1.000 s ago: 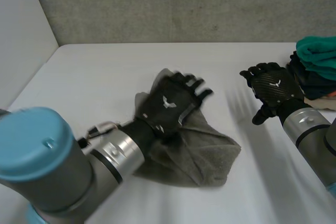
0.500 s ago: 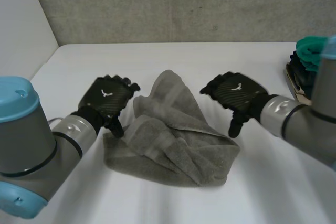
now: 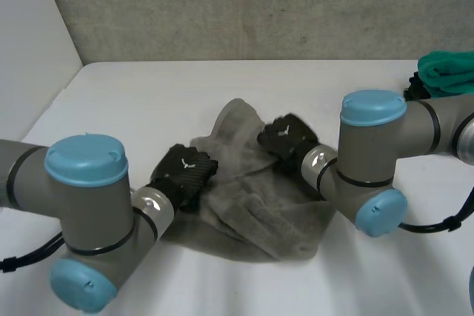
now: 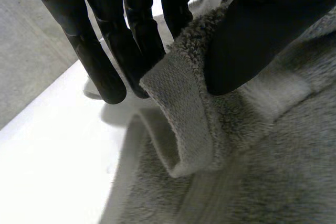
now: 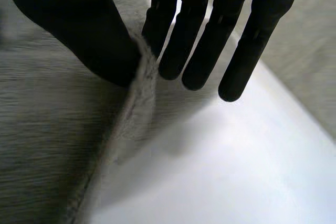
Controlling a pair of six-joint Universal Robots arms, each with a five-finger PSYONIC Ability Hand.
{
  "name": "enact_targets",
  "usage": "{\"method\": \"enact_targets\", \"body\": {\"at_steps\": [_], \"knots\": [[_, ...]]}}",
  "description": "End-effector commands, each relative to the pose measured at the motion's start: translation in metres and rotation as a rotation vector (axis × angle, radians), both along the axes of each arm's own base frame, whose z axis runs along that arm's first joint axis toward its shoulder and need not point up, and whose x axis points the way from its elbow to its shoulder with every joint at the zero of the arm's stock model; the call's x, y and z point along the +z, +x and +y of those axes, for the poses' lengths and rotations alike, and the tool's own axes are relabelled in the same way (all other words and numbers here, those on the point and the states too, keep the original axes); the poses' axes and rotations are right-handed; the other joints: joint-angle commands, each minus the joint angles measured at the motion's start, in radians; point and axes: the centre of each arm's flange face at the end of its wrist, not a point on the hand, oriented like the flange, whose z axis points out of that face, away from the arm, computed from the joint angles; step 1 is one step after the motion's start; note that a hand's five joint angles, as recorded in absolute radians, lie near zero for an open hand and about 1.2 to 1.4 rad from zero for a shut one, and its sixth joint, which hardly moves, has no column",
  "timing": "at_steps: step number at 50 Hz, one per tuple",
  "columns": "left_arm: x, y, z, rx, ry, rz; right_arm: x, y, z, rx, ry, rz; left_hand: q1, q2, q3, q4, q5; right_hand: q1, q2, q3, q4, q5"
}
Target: Fold the laundry.
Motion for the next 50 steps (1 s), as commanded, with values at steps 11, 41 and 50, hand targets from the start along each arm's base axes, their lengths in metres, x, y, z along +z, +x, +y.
{"method": "enact_targets", "body": {"at_steps": [11, 41, 50], "knots": [[0.112, 0.036, -0.014, 0.2, -0.319, 0.105, 0.088, -0.077, -0.003, -0.17, -0.189, 0.217, 0.253, 0.206, 0.212, 0.203, 0.252, 0.271, 0.219, 0.225, 0.223, 0.246], [0.264, 0.005, -0.134, 0.291, -1.199, 0.476, 0.227, -0.066, -0.075, -0.338, -0.698, -0.575, 0.253, 0.206, 0.212, 0.203, 0.252, 0.271, 0.219, 0.225, 0.223, 0.246], [0.186, 0.004, -0.134, 0.262, -0.983, 0.344, 0.184, -0.073, -0.061, -0.36, -0.52, -0.459, 0.253, 0.206, 0.212, 0.203, 0.252, 0.271, 0.219, 0.225, 0.223, 0.246]]}}
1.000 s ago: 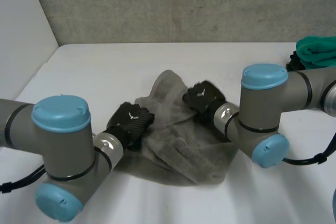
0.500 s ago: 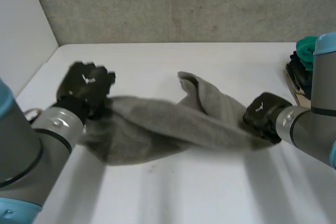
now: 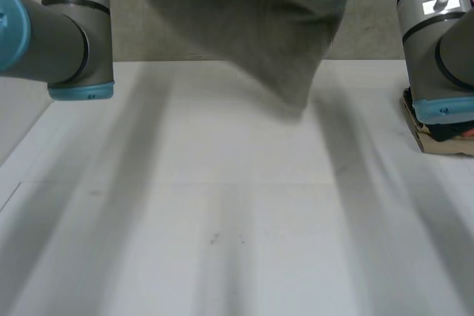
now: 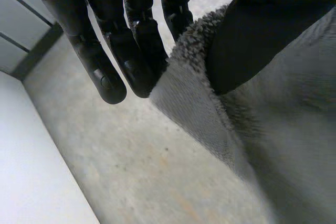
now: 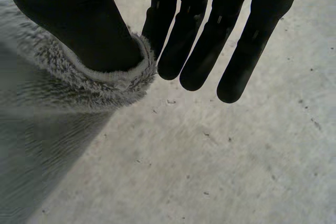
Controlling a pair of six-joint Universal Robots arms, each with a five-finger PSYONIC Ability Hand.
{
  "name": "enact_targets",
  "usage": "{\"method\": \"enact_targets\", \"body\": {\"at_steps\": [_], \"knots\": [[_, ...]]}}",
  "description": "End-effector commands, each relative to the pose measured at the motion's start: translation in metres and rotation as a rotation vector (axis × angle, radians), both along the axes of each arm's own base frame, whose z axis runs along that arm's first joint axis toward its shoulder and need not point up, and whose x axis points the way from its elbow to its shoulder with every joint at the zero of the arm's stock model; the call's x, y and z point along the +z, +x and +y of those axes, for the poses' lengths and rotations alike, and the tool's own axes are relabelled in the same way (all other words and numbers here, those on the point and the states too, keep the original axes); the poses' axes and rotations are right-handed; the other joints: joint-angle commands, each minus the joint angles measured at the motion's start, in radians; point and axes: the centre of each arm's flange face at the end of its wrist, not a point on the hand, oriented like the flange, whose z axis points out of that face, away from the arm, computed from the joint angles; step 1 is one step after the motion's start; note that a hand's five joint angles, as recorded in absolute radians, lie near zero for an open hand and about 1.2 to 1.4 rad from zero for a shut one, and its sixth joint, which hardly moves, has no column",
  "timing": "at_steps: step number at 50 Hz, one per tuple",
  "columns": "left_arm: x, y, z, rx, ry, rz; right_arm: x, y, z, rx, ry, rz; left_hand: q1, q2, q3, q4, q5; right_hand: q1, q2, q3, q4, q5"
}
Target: Fold the laundry.
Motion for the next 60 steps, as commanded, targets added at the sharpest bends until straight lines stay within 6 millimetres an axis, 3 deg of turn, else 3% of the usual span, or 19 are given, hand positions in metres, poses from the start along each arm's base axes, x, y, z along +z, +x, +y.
{"method": "enact_targets", "body": {"at_steps": [1, 2, 3, 5, 6, 7, 11, 14, 15, 19, 22, 26, 32, 35, 42, 45, 50, 53, 60], "knots": [[-0.081, 0.002, 0.002, -0.017, 0.237, -0.11, -0.05, -0.007, 0.014, 0.001, 0.232, 0.099, 0.253, 0.198, 0.203, 0.196, 0.252, 0.271, 0.217, 0.201, 0.195, 0.245], [-0.093, 0.002, 0.005, -0.021, 0.269, -0.127, -0.066, -0.008, 0.019, 0.007, 0.315, 0.135, 0.253, 0.198, 0.203, 0.196, 0.252, 0.271, 0.217, 0.201, 0.195, 0.245], [-0.115, 0.003, 0.009, -0.03, 0.332, -0.158, -0.073, -0.009, 0.022, 0.009, 0.356, 0.153, 0.253, 0.198, 0.203, 0.196, 0.252, 0.271, 0.217, 0.201, 0.195, 0.245], [-0.139, 0.005, 0.015, -0.036, 0.401, -0.189, -0.088, -0.011, 0.028, 0.013, 0.443, 0.192, 0.253, 0.198, 0.203, 0.196, 0.252, 0.271, 0.217, 0.201, 0.195, 0.245], [-0.15, 0.006, 0.018, -0.038, 0.431, -0.204, -0.108, -0.011, 0.036, 0.031, 0.542, 0.237, 0.253, 0.198, 0.203, 0.196, 0.252, 0.271, 0.217, 0.201, 0.195, 0.245], [-0.174, 0.01, 0.025, -0.04, 0.497, -0.234, -0.117, -0.012, 0.04, 0.041, 0.591, 0.261, 0.253, 0.198, 0.203, 0.196, 0.252, 0.271, 0.217, 0.201, 0.195, 0.245], [-0.214, 0.017, 0.042, -0.042, 0.618, -0.286, -0.171, -0.015, 0.059, 0.079, 0.821, 0.353, 0.253, 0.198, 0.203, 0.196, 0.252, 0.271, 0.217, 0.201, 0.195, 0.245], [-0.236, 0.021, 0.051, -0.042, 0.684, -0.316, -0.195, -0.017, 0.068, 0.104, 0.896, 0.383, 0.253, 0.198, 0.203, 0.196, 0.252, 0.271, 0.217, 0.201, 0.195, 0.245], [-0.251, 0.023, 0.057, -0.04, 0.732, -0.34, -0.2, -0.017, 0.07, 0.108, 0.91, 0.388, 0.253, 0.198, 0.203, 0.196, 0.252, 0.271, 0.217, 0.201, 0.195, 0.245], [-0.275, 0.031, 0.076, -0.036, 0.865, -0.402, -0.21, -0.019, 0.078, 0.117, 0.939, 0.397, 0.253, 0.198, 0.203, 0.196, 0.252, 0.271, 0.217, 0.201, 0.195, 0.245], [-0.279, 0.037, 0.086, -0.033, 0.938, -0.433, -0.213, -0.021, 0.08, 0.121, 0.941, 0.397, 0.136, 0.081, 0.086, 0.08, 0.135, 0.271, 0.217, 0.201, 0.195, 0.245], [-0.267, 0.046, 0.104, -0.02, 1.028, -0.468, -0.218, -0.022, 0.083, 0.124, 0.942, 0.397, -0.09, -0.145, -0.14, -0.146, -0.091, 0.271, 0.217, 0.201, 0.195, 0.245], [-0.235, 0.057, 0.124, 0.027, 1.089, -0.482, -0.216, -0.024, 0.088, 0.125, 0.934, 0.396, -0.574, -0.629, -0.624, -0.631, -0.575, 0.271, 0.217, 0.201, 0.195, 0.245], [-0.213, 0.055, 0.128, 0.016, 1.044, -0.466, -0.216, -0.024, 0.091, 0.128, 0.93, 0.396, -0.741, -0.796, -0.792, -0.798, -0.743, 0.271, 0.217, 0.201, 0.195, 0.245], [-0.179, 0.034, 0.111, -0.038, 0.922, -0.423, -0.221, -0.025, 0.095, 0.129, 0.926, 0.397, -0.759, -0.815, -0.81, -0.816, -0.761, 0.271, 0.217, 0.201, 0.195, 0.245], [-0.182, 0.021, 0.098, -0.068, 0.911, -0.431, -0.222, -0.024, 0.097, 0.132, 0.929, 0.4, -0.783, -0.838, -0.833, -0.84, -0.784, 0.271, 0.217, 0.201, 0.195, 0.245], [-0.197, -0.001, 0.057, -0.092, 0.945, -0.453, -0.224, -0.026, 0.097, 0.13, 0.936, 0.4, -0.786, -0.841, -0.836, -0.843, -0.787, 0.271, 0.217, 0.201, 0.195, 0.245], [-0.216, -0.005, 0.035, -0.077, 1.019, -0.479, -0.224, -0.026, 0.097, 0.13, 0.938, 0.4, -0.774, -0.829, -0.825, -0.831, -0.776, 0.271, 0.217, 0.201, 0.195, 0.245], [-0.247, 0.002, 0.009, -0.079, 1.146, -0.515, -0.225, -0.025, 0.098, 0.145, 0.94, 0.401, -0.771, -0.826, -0.822, -0.828, -0.773, 0.271, 0.217, 0.201, 0.195, 0.245]]}}
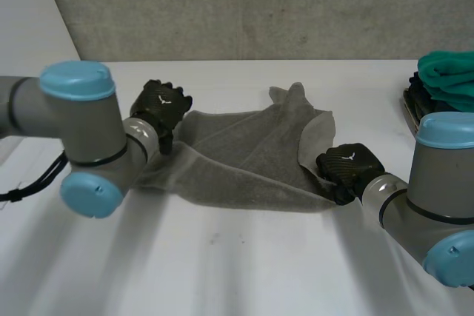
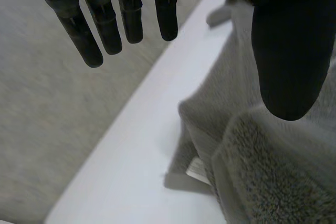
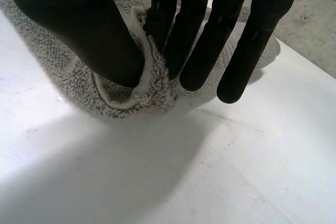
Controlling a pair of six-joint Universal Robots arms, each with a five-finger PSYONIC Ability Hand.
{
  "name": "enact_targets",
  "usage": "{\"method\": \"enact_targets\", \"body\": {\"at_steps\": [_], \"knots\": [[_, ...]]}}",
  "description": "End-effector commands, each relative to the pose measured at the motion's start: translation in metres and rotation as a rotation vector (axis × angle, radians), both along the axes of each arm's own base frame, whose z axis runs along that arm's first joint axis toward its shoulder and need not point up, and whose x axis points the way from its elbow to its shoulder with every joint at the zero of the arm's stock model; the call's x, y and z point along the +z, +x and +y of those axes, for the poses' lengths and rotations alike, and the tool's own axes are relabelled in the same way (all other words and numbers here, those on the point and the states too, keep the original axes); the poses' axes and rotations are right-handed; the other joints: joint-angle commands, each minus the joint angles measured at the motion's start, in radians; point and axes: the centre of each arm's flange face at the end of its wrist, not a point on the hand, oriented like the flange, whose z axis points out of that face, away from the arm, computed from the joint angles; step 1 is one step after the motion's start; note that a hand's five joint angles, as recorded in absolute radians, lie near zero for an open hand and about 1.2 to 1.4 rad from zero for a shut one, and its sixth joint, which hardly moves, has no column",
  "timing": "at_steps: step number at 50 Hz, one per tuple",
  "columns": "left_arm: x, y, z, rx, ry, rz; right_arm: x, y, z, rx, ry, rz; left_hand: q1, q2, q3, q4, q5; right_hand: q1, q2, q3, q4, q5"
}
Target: Fold the laundry.
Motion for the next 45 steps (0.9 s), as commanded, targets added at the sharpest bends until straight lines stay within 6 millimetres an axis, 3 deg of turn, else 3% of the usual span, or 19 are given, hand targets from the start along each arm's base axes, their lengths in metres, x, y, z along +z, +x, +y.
{"method": "enact_targets", "body": {"at_steps": [1, 8, 16, 17, 24, 28, 30, 32, 35, 38, 40, 45], "knots": [[-0.036, 0.007, -0.028, -0.011, 0.149, -0.044, -0.001, 0.0, 0.001, 0.014, 0.008, -0.007, 0.012, 0.031, 0.027, 0.034, 0.044, 0.272, 0.217, 0.2, 0.191, 0.245], [-0.055, 0.013, -0.034, -0.028, 0.238, -0.06, 0.0, -0.006, -0.004, 0.0, 0.003, -0.002, 0.188, 0.207, 0.202, 0.21, 0.22, 0.272, 0.217, 0.2, 0.191, 0.245], [-0.057, 0.016, -0.031, -0.024, 0.279, -0.076, 0.008, -0.007, -0.004, 0.002, -0.021, -0.001, 0.892, 0.911, 0.907, 0.914, 0.924, 0.272, 0.217, 0.2, 0.191, 0.245], [-0.056, 0.016, -0.031, -0.019, 0.276, -0.076, 0.009, -0.007, -0.004, 0.002, -0.022, -0.002, 1.027, 1.045, 1.041, 1.048, 1.058, 0.272, 0.217, 0.2, 0.191, 0.245], [-0.035, 0.017, -0.021, 0.012, 0.228, -0.072, 0.022, -0.013, 0.014, 0.024, 0.008, 0.06, 1.028, 1.047, 1.042, 1.05, 1.06, 0.272, 0.217, 0.2, 0.191, 0.245], [0.001, 0.022, -0.011, 0.025, 0.086, -0.019, 0.029, -0.022, 0.036, 0.063, 0.095, 0.165, 1.028, 1.047, 1.042, 1.05, 1.06, 0.272, 0.217, 0.2, 0.191, 0.245], [0.009, 0.023, -0.007, 0.024, 0.045, -0.004, 0.032, -0.024, 0.047, 0.082, 0.152, 0.178, 1.028, 1.047, 1.042, 1.05, 1.06, 0.267, 0.212, 0.196, 0.187, 0.241], [0.025, 0.026, 0.0, 0.024, -0.023, 0.02, 0.036, -0.029, 0.054, 0.088, 0.202, 0.177, 1.028, 1.047, 1.042, 1.05, 1.06, -0.142, -0.197, -0.214, -0.223, -0.169], [0.034, 0.029, 0.007, 0.025, -0.059, 0.034, 0.049, -0.033, 0.046, 0.076, 0.145, 0.165, 1.028, 1.047, 1.042, 1.05, 1.06, -0.647, -0.702, -0.718, -0.727, -0.673], [0.04, 0.033, 0.016, 0.023, -0.07, 0.037, 0.066, -0.039, 0.036, 0.047, 0.061, 0.14, 1.028, 1.047, 1.042, 1.05, 1.06, -0.95, -1.005, -1.021, -1.03, -0.976], [0.041, 0.035, 0.023, 0.02, -0.065, 0.034, 0.082, -0.041, 0.024, 0.034, -0.031, 0.109, 1.028, 1.047, 1.042, 1.05, 1.06, -0.95, -1.005, -1.021, -1.03, -0.976], [0.043, 0.04, 0.036, 0.017, -0.057, 0.029, 0.104, -0.033, 0.017, 0.107, -0.149, 0.086, 1.028, 1.047, 1.042, 1.05, 1.06, -0.95, -1.005, -1.021, -1.03, -0.976]]}}
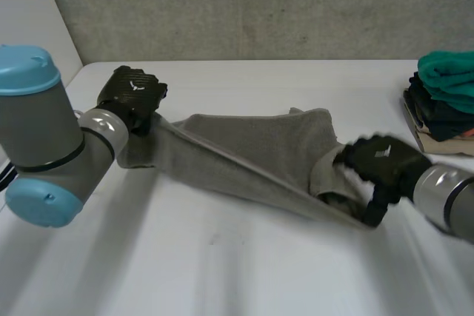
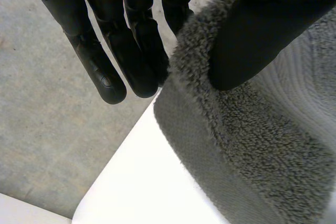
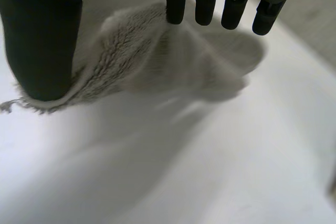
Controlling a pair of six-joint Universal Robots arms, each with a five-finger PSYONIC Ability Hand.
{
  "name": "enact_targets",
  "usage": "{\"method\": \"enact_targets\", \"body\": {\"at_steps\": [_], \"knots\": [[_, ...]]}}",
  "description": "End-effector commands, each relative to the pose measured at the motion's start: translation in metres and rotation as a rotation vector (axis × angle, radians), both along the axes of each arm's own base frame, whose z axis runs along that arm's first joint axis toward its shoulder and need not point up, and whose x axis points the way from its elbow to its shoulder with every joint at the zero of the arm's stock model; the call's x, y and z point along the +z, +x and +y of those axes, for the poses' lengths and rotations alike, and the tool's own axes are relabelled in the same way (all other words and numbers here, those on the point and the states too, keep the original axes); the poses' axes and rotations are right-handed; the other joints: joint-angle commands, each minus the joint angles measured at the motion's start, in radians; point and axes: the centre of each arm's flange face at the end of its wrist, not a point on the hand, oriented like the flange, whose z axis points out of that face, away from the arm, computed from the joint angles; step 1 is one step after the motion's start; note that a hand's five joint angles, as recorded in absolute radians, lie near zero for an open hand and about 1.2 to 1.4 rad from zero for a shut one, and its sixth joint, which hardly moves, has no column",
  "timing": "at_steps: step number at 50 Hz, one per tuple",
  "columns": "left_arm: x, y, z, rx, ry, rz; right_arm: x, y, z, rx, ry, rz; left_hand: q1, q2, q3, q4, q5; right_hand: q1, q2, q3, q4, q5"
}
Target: Fold the laundry.
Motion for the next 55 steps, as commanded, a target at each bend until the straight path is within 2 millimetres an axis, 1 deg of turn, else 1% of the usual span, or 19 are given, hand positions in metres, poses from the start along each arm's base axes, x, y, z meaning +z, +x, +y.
{"method": "enact_targets", "body": {"at_steps": [1, 5, 10, 12, 21, 28, 29, 32, 34, 36, 37, 38, 43, 47, 48, 51, 52, 53, 55], "knots": [[0.003, 0.007, 0.019, -0.007, 0.015, -0.008, 0.034, 0.007, -0.016, 0.087, -0.185, -0.046, 0.244, 0.2, 0.203, 0.2, 0.244, -0.112, -0.051, -0.047, -0.047, -0.086], [0.003, 0.011, 0.029, -0.01, 0.022, -0.01, 0.04, 0.016, -0.018, 0.212, -0.247, 0.014, 0.244, 0.2, 0.203, 0.2, 0.244, -0.112, -0.051, -0.047, -0.047, -0.086], [-0.001, 0.015, 0.038, -0.008, 0.04, -0.018, 0.016, 0.025, -0.028, 0.376, -0.221, 0.171, 0.244, 0.2, 0.203, 0.2, 0.244, -0.112, -0.051, -0.047, -0.047, -0.086], [-0.001, 0.017, 0.042, -0.007, 0.045, -0.02, 0.013, 0.026, -0.03, 0.405, -0.216, 0.208, 0.244, 0.2, 0.203, 0.2, 0.244, -0.112, -0.051, -0.047, -0.047, -0.086], [-0.002, 0.024, 0.049, 0.003, 0.05, -0.02, -0.022, 0.025, -0.02, 0.612, -0.086, 0.397, 0.244, 0.2, 0.203, 0.2, 0.244, -0.112, -0.051, -0.047, -0.047, -0.086], [-0.008, 0.027, 0.048, 0.011, 0.071, -0.022, -0.043, 0.026, -0.017, 0.659, -0.037, 0.404, 0.244, 0.2, 0.203, 0.2, 0.244, -0.096, -0.035, -0.031, -0.031, -0.069], [-0.009, 0.027, 0.048, 0.012, 0.074, -0.022, -0.051, 0.027, -0.019, 0.663, -0.029, 0.405, 0.244, 0.2, 0.203, 0.2, 0.244, -0.07, -0.008, -0.005, -0.004, -0.043], [-0.011, 0.027, 0.049, 0.009, 0.079, -0.022, -0.059, 0.027, -0.025, 0.655, -0.053, 0.413, 0.244, 0.2, 0.203, 0.2, 0.244, -0.02, 0.042, 0.045, 0.046, 0.007], [-0.011, 0.026, 0.049, 0.009, 0.08, -0.021, -0.061, 0.029, -0.032, 0.643, -0.109, 0.417, 0.244, 0.2, 0.203, 0.2, 0.244, 0.188, 0.249, 0.252, 0.253, 0.214], [-0.01, 0.027, 0.048, 0.011, 0.078, -0.02, -0.06, 0.031, -0.038, 0.63, -0.16, 0.42, 0.244, 0.2, 0.203, 0.2, 0.244, 0.554, 0.615, 0.618, 0.619, 0.58], [-0.01, 0.027, 0.048, 0.012, 0.078, -0.02, -0.057, 0.033, -0.044, 0.61, -0.21, 0.42, 0.244, 0.2, 0.203, 0.2, 0.244, 0.968, 1.03, 1.033, 1.034, 0.995], [-0.009, 0.027, 0.048, 0.014, 0.075, -0.019, -0.055, 0.034, -0.046, 0.604, -0.232, 0.418, 0.244, 0.2, 0.203, 0.2, 0.244, 1.108, 1.17, 1.173, 1.174, 1.135], [-0.005, 0.028, 0.048, 0.02, 0.062, -0.015, -0.042, 0.033, -0.06, 0.533, -0.349, 0.416, 0.244, 0.2, 0.203, 0.2, 0.244, 1.11, 1.171, 1.174, 1.175, 1.136], [0.011, 0.034, 0.048, 0.041, 0.018, 0.002, -0.018, 0.028, -0.061, 0.465, -0.392, 0.401, 0.244, 0.2, 0.203, 0.2, 0.244, 1.11, 1.171, 1.174, 1.175, 1.136], [0.015, 0.037, 0.048, 0.048, 0.008, 0.006, -0.007, 0.022, -0.065, 0.413, -0.401, 0.387, 0.244, 0.2, 0.203, 0.2, 0.244, 1.11, 1.171, 1.174, 1.175, 1.136], [0.026, 0.044, 0.047, 0.069, -0.019, 0.019, 0.012, 0.008, -0.07, 0.319, -0.409, 0.368, 0.244, 0.2, 0.203, 0.2, 0.244, 1.11, 1.171, 1.174, 1.175, 1.136], [0.03, 0.045, 0.048, 0.07, -0.031, 0.025, 0.023, 0.003, -0.07, 0.277, -0.42, 0.358, 0.244, 0.2, 0.203, 0.2, 0.244, 1.11, 1.171, 1.174, 1.175, 1.136], [0.037, 0.048, 0.05, 0.075, -0.053, 0.033, 0.03, 0.0, -0.07, 0.259, -0.427, 0.355, 0.244, 0.2, 0.203, 0.2, 0.244, 1.11, 1.171, 1.174, 1.175, 1.136], [0.042, 0.05, 0.053, 0.076, -0.067, 0.039, 0.038, -0.004, -0.066, 0.245, -0.424, 0.352, 0.244, 0.2, 0.203, 0.2, 0.244, 1.11, 1.171, 1.174, 1.175, 1.136]]}}
